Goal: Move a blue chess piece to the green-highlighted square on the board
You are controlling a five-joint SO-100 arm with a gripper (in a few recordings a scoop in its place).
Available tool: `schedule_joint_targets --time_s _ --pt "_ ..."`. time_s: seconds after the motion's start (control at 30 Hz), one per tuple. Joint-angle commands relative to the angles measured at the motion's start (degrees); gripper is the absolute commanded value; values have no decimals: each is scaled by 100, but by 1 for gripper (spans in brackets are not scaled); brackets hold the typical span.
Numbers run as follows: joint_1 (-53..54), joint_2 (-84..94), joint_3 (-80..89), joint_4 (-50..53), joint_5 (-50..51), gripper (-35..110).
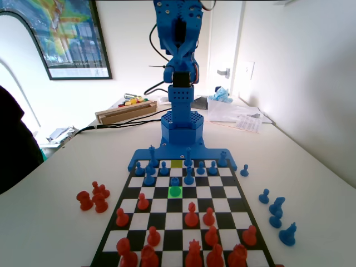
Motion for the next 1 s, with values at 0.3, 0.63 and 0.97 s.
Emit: schedule_joint_targets --time_s 0.3,0.63,0.97 --pt "-9 510 264 -369 -26 1" --pt "-26 703 290 -448 18 1" --pt "-158 791 299 -483 9 1"
